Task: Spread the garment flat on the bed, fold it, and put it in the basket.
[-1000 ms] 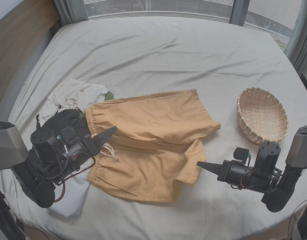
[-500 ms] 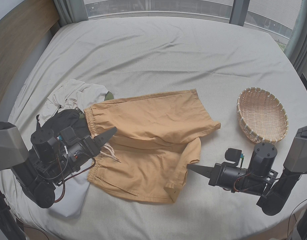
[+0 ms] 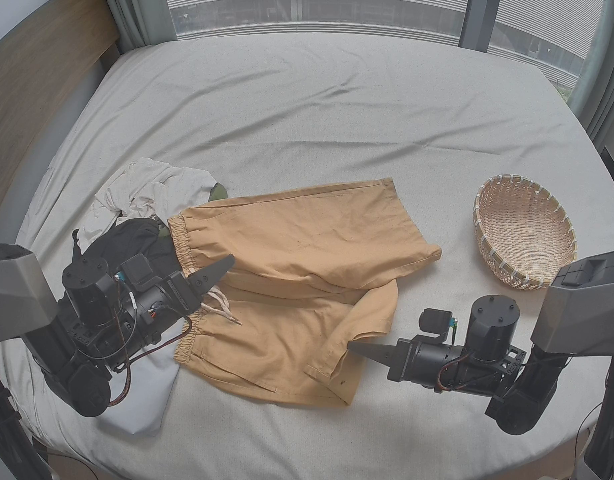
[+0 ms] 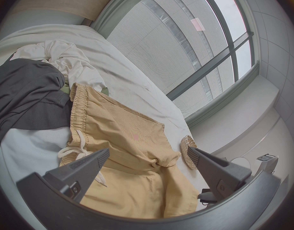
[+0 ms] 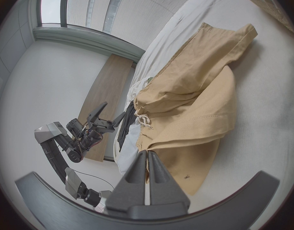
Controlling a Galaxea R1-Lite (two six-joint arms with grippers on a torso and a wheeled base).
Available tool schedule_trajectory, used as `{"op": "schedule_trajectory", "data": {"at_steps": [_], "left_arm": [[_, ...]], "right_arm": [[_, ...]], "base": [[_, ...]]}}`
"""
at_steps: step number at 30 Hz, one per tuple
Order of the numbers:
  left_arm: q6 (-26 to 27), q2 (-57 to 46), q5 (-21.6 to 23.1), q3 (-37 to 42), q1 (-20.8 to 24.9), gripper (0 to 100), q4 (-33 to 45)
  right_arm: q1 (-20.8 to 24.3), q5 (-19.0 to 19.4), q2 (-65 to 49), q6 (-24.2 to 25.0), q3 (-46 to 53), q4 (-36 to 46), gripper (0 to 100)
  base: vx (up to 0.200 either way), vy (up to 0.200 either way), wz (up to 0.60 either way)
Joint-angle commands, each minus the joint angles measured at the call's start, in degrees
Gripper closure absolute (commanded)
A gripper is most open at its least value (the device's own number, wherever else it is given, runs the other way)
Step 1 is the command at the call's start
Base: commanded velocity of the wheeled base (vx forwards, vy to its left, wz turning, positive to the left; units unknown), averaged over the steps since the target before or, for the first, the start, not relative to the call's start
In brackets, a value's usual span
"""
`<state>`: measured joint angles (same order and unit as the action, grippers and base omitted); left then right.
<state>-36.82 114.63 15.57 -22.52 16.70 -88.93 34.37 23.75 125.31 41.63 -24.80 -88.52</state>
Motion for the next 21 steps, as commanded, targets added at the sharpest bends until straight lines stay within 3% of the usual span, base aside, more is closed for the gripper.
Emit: {"op": "schedule_trajectory", "data": {"at_steps": [1, 5, 6, 14, 21], "left_arm": [[0.0, 0.1, -0.2, 0.0, 0.0, 0, 0.0], [0.0, 0.2, -0.2, 0.1, -0.1, 0, 0.0], [0.0, 0.2, -0.2, 0.1, -0.1, 0, 0.0], [0.0, 0.8, -0.3, 0.1, 0.2, 0, 0.0], [0.0, 0.7, -0.5, 0.1, 0.3, 0, 0.0]], "right_arm": [[-0.2, 0.2, 3.3, 0.0, -3.3, -0.1, 100], [-0.1, 0.2, 3.5, 0.1, -3.8, -0.1, 100], [0.1, 0.2, 3.5, 0.1, -3.5, -0.1, 0], [-0.4, -0.5, 2.6, 0.3, -1.0, -0.1, 0], [-1.1, -6.3, 1.9, 0.1, 2.7, -0.1, 0]], "base": [[0.000, 0.000, 0.00], [0.000, 0.000, 0.00], [0.000, 0.000, 0.00], [0.000, 0.000, 0.00], [0.000, 0.000, 0.00]]}}
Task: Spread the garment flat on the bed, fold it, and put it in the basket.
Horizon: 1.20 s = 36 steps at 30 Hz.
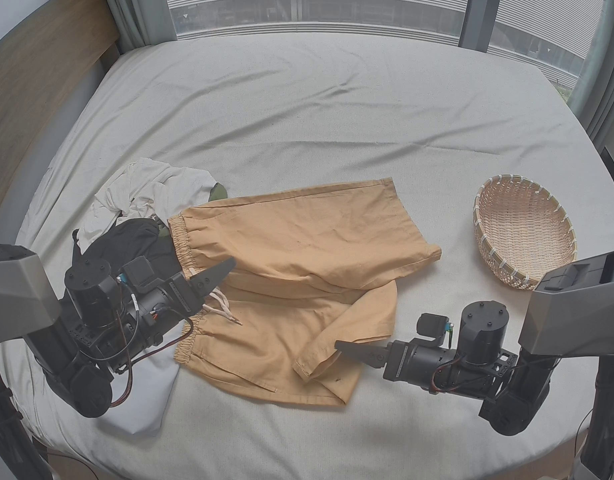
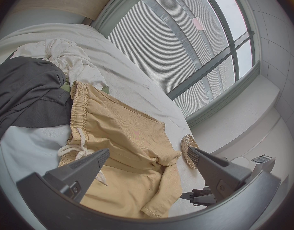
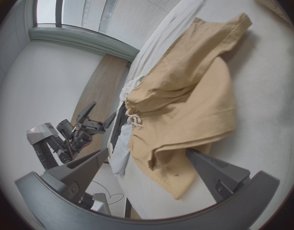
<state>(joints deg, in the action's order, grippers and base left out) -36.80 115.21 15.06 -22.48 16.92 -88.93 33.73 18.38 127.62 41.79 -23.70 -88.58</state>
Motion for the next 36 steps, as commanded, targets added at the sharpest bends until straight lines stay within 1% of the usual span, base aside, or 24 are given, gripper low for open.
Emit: {"op": "schedule_trajectory", "data": {"at_steps": [1, 7, 12, 18, 23, 27, 33, 36], "left_arm": [[0.0, 0.1, 0.0, 0.1, 0.0, 0, 0.0], [0.0, -0.1, 0.0, 0.2, 0.1, 0, 0.0], [0.0, 0.2, 0.0, 0.2, 0.1, 0, 0.0], [0.0, 0.3, -0.1, 0.2, 0.2, 0, 0.0], [0.0, 0.3, -0.1, 0.2, 0.2, 0, 0.0], [0.0, 0.3, -0.1, 0.2, 0.2, 0, 0.0], [0.0, 0.3, -0.1, 0.4, 0.1, 0, -0.1], [0.0, 0.4, -0.1, 0.4, 0.1, 0, 0.0]], "right_arm": [[-1.2, -1.1, -0.3, 0.0, 1.9, 0.0, 0], [-4.3, -1.2, 1.6, 0.0, 0.7, 0.0, 0], [-5.9, -1.2, 3.0, 0.2, -1.2, 0.0, 0], [-5.3, -1.1, 3.2, 1.1, -2.0, 0.0, 0], [-4.3, -1.1, 3.3, 3.6, -3.5, 0.0, 0], [-4.3, -1.2, 4.7, 3.7, -5.0, 0.0, 0], [-6.1, -1.4, 7.8, 3.7, -8.5, -0.1, 0], [-7.3, -2.4, 7.6, 3.7, -8.6, -0.1, 0]], "base": [[0.000, 0.000, 0.00], [0.000, 0.000, 0.00], [0.000, 0.000, 0.00], [0.000, 0.000, 0.00], [0.000, 0.000, 0.00], [0.000, 0.000, 0.00], [0.000, 0.000, 0.00], [0.000, 0.000, 0.00]]}}
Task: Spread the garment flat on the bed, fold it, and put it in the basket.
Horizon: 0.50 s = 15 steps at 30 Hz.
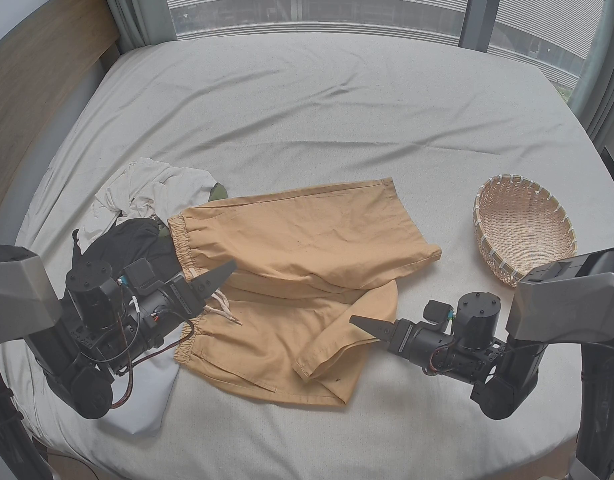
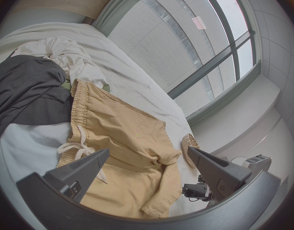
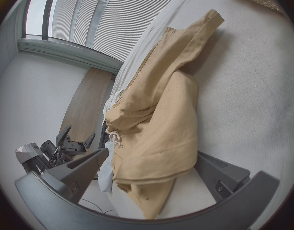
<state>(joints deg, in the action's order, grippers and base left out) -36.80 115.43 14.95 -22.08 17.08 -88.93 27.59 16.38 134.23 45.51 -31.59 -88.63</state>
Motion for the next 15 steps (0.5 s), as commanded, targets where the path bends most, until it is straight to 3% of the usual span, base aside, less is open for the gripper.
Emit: {"op": "schedule_trajectory", "data": {"at_steps": [1, 8, 15], "left_arm": [[0.0, 0.1, 0.0, 0.0, 0.0, 0, -0.1], [0.0, 0.3, 0.0, 0.0, 0.1, 0, 0.0], [0.0, 0.5, -0.2, 0.0, 0.1, 0, -0.1]], "right_arm": [[-2.4, -1.3, 0.3, 0.2, -0.8, -0.1, 0], [-4.1, -1.4, -4.9, 3.4, -0.4, -0.1, 0], [-5.6, -1.4, -6.3, 3.5, -1.5, 0.0, 0]], "base": [[0.000, 0.000, 0.00], [0.000, 0.000, 0.00], [0.000, 0.000, 0.00]]}}
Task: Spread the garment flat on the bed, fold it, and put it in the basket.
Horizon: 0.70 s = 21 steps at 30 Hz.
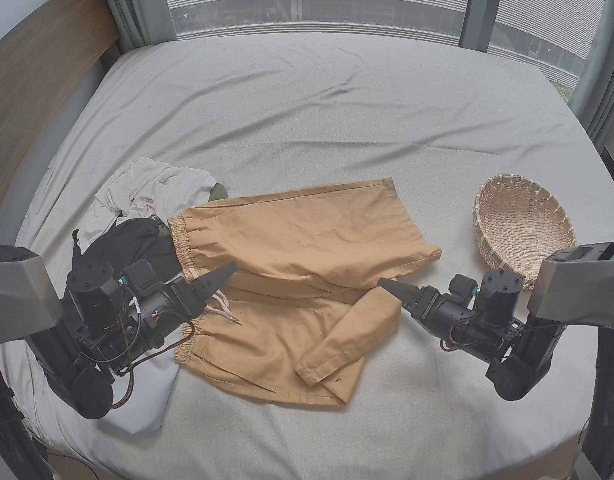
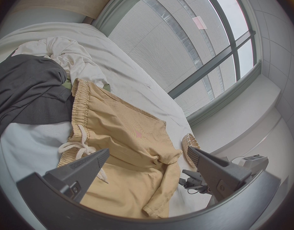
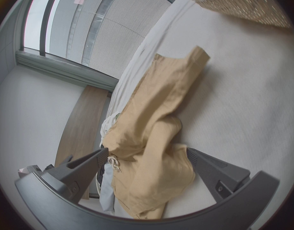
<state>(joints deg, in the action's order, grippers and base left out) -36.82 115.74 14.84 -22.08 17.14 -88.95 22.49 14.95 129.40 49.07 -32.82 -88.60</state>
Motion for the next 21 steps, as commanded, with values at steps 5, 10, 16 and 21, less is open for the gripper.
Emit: {"op": "schedule_trajectory", "data": {"at_steps": [5, 10, 16, 21], "left_arm": [[0.0, 0.2, -0.2, 0.0, 0.0, 0, -0.1], [0.0, 0.2, -0.2, 0.1, 0.0, 0, -0.1], [0.0, 0.2, -0.4, 0.0, 0.0, 0, -0.1], [0.0, 0.3, -0.5, 0.1, 0.0, 0, -0.1]], "right_arm": [[0.0, 0.0, -1.1, -0.1, 3.3, 0.1, 0], [1.1, -0.1, -0.1, -0.1, 5.5, 0.1, 0], [4.2, -2.1, 4.4, 0.1, 5.2, 0.0, 0], [5.6, -2.1, 5.2, 0.7, 4.1, 0.0, 0]], "base": [[0.000, 0.000, 0.00], [0.000, 0.000, 0.00], [0.000, 0.000, 0.00], [0.000, 0.000, 0.00]]}}
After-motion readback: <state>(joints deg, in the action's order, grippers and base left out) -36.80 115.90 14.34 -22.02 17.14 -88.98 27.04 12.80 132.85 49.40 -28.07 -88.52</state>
